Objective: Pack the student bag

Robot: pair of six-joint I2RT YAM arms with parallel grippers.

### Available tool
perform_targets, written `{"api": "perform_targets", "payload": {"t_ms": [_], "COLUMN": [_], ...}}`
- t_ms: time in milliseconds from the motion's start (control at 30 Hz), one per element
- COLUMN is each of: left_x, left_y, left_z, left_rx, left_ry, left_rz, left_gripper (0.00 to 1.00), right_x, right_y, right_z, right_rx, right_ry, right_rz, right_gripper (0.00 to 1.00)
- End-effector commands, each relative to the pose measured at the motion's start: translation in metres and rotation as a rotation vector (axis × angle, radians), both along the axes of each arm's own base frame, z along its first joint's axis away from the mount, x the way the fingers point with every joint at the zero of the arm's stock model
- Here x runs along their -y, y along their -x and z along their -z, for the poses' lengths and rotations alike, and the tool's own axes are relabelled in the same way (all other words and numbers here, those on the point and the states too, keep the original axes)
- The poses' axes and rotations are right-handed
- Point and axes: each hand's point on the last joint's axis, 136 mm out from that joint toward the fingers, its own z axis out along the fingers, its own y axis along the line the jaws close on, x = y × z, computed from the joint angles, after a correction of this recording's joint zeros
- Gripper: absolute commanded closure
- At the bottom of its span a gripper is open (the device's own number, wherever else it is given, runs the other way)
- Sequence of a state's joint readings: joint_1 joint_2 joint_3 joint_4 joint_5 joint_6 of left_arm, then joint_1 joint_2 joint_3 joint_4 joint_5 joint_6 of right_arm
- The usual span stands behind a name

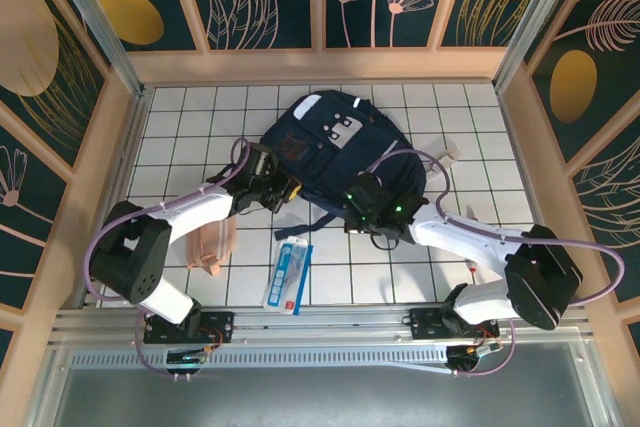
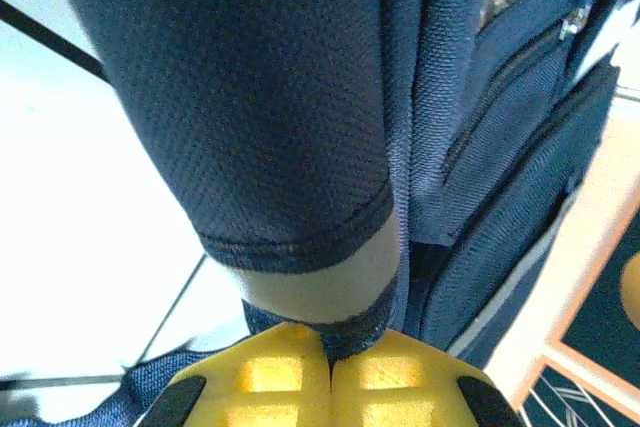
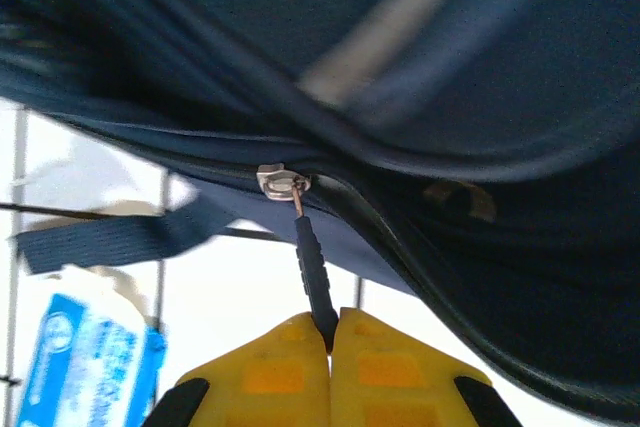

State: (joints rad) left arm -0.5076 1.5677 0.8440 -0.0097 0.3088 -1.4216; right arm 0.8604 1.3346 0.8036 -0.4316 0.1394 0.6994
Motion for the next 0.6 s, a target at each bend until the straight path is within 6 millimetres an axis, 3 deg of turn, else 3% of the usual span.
{"api": "perform_targets", "payload": {"t_ms": [0, 100, 200, 367, 400, 467, 500, 567], "left_x": [-0.024, -0.022, -0.033, -0.050, -0.049, -0.055, -0.060, -0.070], "left_y": [-0.022, -0.032, -0.040, -0.066, -0.077, -0.084, -0.086, -0.084], "left_z": [0.000, -0.006, -0.001, -0.007, -0.019, -0.023, -0.025, -0.030], "left_rx": [0.077, 0.167, 0.171, 0.358, 0.422, 0.453, 0.441, 0.408], "left_ry": [-0.105, -0.089, -0.124, -0.363, -0.410, -0.488, -0.513, -0.545], "left_rz": [-0.024, 0.051, 0.073, 0.227, 0.263, 0.323, 0.326, 0.301], "left_gripper": [1.00, 1.00, 1.00, 0.99, 0.89, 0.61, 0.53, 0.48], "right_x": [0.056, 0.063, 0.052, -0.024, -0.036, -0.050, -0.053, -0.052], "right_y": [0.018, 0.024, 0.028, 0.047, 0.052, 0.055, 0.054, 0.051], "right_z": [0.020, 0.028, 0.036, 0.018, 0.011, 0.002, -0.001, -0.001], "right_rx": [-0.063, -0.103, -0.173, -0.236, -0.233, -0.215, -0.209, -0.205], "right_ry": [0.162, 0.155, 0.104, -0.165, -0.214, -0.264, -0.270, -0.253], "right_rz": [0.197, 0.224, 0.185, -0.174, -0.227, -0.274, -0.287, -0.289], "right_gripper": [1.00, 1.00, 1.00, 1.00, 1.00, 1.00, 1.00, 1.00]}}
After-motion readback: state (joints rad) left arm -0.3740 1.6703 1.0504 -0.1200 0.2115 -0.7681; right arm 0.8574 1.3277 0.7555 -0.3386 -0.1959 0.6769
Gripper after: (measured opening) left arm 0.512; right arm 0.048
